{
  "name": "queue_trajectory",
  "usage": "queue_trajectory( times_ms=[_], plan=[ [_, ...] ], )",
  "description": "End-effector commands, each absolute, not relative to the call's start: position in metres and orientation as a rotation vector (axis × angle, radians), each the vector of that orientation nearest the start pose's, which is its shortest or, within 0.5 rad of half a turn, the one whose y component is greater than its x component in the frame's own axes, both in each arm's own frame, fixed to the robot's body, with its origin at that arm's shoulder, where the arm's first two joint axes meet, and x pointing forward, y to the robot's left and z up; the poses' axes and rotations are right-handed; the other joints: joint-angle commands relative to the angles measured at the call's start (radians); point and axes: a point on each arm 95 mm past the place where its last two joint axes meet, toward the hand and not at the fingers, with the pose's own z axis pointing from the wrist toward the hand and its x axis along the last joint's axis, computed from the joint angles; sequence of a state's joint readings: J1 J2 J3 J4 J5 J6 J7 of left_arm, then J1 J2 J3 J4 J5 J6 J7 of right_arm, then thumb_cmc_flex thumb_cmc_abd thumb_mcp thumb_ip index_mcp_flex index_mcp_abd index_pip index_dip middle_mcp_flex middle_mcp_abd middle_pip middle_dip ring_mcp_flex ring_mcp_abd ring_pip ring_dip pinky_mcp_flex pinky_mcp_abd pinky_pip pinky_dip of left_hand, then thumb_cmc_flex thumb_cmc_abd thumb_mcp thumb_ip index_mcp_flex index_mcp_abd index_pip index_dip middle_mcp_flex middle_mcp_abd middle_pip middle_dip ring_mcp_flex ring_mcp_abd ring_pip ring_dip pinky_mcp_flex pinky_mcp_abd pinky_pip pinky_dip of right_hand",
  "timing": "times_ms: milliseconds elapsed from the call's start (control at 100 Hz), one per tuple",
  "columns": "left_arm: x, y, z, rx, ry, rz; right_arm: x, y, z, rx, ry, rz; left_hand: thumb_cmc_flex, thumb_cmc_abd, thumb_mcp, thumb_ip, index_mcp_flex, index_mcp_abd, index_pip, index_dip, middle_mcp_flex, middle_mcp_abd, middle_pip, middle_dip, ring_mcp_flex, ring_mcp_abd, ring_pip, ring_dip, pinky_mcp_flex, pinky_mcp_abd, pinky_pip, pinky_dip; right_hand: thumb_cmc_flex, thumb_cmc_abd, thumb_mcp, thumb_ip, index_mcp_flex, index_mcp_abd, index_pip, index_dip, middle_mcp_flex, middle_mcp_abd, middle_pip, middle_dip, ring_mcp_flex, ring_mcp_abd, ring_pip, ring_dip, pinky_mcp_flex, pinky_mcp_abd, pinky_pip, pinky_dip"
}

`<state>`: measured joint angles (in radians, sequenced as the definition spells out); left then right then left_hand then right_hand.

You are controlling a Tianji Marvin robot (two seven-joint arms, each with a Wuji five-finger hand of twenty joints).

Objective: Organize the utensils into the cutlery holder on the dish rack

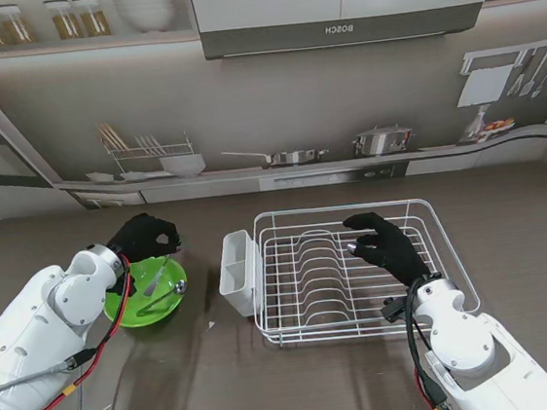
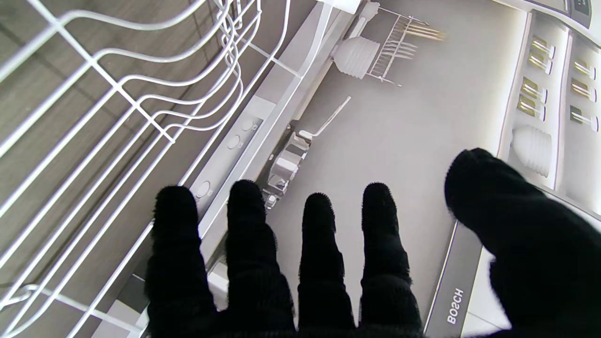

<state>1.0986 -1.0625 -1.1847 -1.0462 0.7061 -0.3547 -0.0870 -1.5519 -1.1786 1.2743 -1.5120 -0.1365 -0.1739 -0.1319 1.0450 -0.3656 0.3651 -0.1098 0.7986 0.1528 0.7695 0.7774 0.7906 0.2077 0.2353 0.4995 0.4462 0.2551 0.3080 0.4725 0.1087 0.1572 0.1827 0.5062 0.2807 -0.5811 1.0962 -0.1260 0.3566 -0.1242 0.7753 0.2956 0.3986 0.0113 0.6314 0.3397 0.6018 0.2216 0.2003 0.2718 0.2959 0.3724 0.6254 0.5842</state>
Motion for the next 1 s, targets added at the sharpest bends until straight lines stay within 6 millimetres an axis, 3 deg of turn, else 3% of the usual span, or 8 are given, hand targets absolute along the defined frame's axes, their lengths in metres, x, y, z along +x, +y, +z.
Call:
queue_trajectory(
  times_ms=[0,250,470,990],
  plan=[
    [0.523,0.094,-0.292,-1.349,1.535,-1.596,0.413,-0.01,-0.325,-2.144,-0.835,-2.416,0.085,0.056,0.009,-0.008,0.006,-0.026,0.103,0.053,0.019,-0.014,0.009,0.021,0.011,-0.016,0.011,-0.002,-0.01,-0.007,-0.006,0.012,-0.02,0.017,-0.009,0.021,-0.005,-0.004,-0.018,-0.022,-0.007,0.002,-0.01,-0.013,0.018,-0.011,0.006,0.009,0.003,-0.011,-0.025,0.021],
    [0.518,0.084,-0.266,-1.315,1.514,-1.678,0.413,-0.01,-0.325,-2.144,-0.832,-2.416,0.084,0.056,0.006,-0.006,0.011,-0.024,0.096,0.051,0.023,-0.012,0.01,0.029,0.012,-0.013,0.008,-0.003,-0.008,-0.006,-0.004,0.013,-0.021,0.02,-0.009,0.021,-0.005,-0.004,-0.018,-0.023,-0.007,0.003,-0.01,-0.013,0.019,-0.011,0.006,0.009,0.003,-0.012,-0.027,0.022],
    [0.519,0.063,-0.247,-1.314,1.49,-1.799,0.413,-0.01,-0.325,-2.143,-0.834,-2.415,0.082,0.057,0.0,-0.004,0.016,-0.026,0.087,0.046,0.028,-0.007,0.007,0.033,0.013,-0.013,0.007,-0.003,-0.008,-0.007,-0.002,0.015,-0.021,0.02,-0.009,0.022,-0.006,-0.004,-0.019,-0.023,-0.007,0.002,-0.01,-0.013,0.019,-0.011,0.006,0.009,0.004,-0.012,-0.029,0.024],
    [0.548,0.007,-0.23,-1.321,1.45,-2.011,0.413,-0.01,-0.325,-2.143,-0.829,-2.413,0.087,0.059,-0.01,0.001,0.02,-0.023,0.076,0.045,0.03,-0.005,0.002,0.036,0.015,-0.008,0.006,-0.002,-0.009,-0.005,0.0,0.019,-0.021,0.022,-0.01,0.022,-0.007,-0.004,-0.02,-0.024,-0.007,0.001,-0.01,-0.013,0.018,-0.01,0.005,0.009,0.005,-0.01,-0.034,0.028]
  ],
)
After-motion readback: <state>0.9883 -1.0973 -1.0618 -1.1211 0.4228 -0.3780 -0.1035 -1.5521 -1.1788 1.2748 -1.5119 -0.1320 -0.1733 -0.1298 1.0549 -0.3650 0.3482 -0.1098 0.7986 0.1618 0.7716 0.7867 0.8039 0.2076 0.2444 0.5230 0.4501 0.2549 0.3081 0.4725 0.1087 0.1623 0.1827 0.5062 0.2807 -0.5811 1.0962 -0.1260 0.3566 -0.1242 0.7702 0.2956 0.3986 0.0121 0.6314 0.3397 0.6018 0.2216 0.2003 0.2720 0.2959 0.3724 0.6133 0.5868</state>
